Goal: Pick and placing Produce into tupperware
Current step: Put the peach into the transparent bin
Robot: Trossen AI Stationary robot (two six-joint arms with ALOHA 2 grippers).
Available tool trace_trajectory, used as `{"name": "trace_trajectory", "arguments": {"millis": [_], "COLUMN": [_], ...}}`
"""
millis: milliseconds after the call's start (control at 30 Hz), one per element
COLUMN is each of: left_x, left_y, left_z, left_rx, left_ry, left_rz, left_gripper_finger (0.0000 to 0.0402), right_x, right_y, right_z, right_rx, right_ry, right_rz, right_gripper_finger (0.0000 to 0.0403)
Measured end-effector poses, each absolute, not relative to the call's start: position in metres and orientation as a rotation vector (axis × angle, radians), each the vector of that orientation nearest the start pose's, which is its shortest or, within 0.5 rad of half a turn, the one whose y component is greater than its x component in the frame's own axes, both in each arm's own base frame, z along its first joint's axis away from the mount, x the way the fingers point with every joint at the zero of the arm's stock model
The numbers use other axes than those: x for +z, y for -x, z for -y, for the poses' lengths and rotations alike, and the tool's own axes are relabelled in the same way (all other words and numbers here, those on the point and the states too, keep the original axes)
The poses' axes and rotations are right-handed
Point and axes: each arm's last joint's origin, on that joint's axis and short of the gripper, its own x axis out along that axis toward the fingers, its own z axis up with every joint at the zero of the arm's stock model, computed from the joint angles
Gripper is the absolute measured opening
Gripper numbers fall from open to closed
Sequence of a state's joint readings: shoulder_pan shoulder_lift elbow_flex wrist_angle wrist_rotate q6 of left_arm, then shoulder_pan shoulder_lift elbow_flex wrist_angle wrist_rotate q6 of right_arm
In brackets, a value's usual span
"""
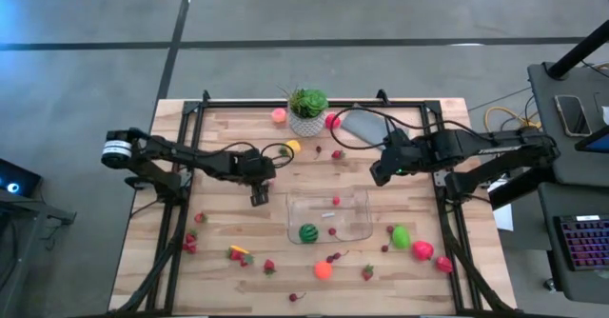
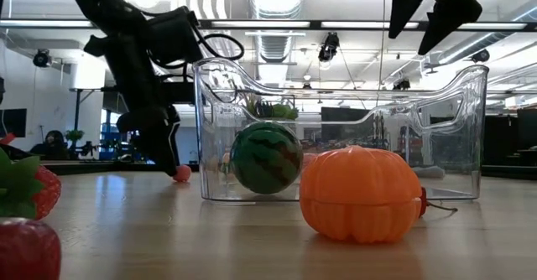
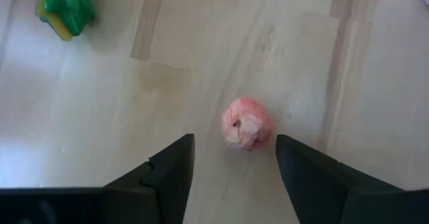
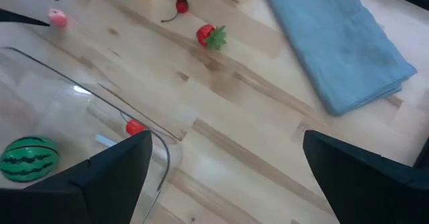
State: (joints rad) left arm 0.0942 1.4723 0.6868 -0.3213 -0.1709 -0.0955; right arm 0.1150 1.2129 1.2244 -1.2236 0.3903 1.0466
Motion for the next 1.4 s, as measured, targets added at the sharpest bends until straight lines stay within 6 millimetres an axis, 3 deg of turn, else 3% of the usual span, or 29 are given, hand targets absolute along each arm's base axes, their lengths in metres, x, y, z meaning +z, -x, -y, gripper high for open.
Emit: {"name": "trace_trajectory", "arguments": {"millis": [467,700,967,1200,1300,1400], "left_x": [0.149,0.136,0.137,0.137,0.143,0.166], "left_y": [-0.254,-0.254,-0.259,-0.259,-0.260,-0.264], "left_z": [-0.033,-0.032,-0.033,-0.033,-0.033,-0.034], "left_rx": [0.246,0.230,0.230,0.228,0.232,0.256], "left_ry": [0.087,0.097,0.098,0.101,0.105,0.091], "left_rz": [-1.035,-1.085,-1.066,-1.061,-1.042,-0.948], "left_gripper_finger": [0.0128,0.0122,0.0118,0.0063,0.0051,0.0048], "right_x": [0.318,0.315,0.311,0.311,0.311,0.311], "right_y": [-0.205,-0.205,-0.206,-0.206,-0.206,-0.206], "right_z": [-0.013,-0.013,-0.013,-0.013,-0.013,-0.013], "right_rx": [-0.811,-0.816,-0.817,-0.816,-0.812,-0.806], "right_ry": [-0.605,-0.605,-0.614,-0.616,-0.619,-0.625], "right_rz": [-0.931,-0.937,-0.934,-0.934,-0.936,-0.942], "right_gripper_finger": [0.0380,0.0380,0.0380,0.0380,0.0380,0.0380]}}
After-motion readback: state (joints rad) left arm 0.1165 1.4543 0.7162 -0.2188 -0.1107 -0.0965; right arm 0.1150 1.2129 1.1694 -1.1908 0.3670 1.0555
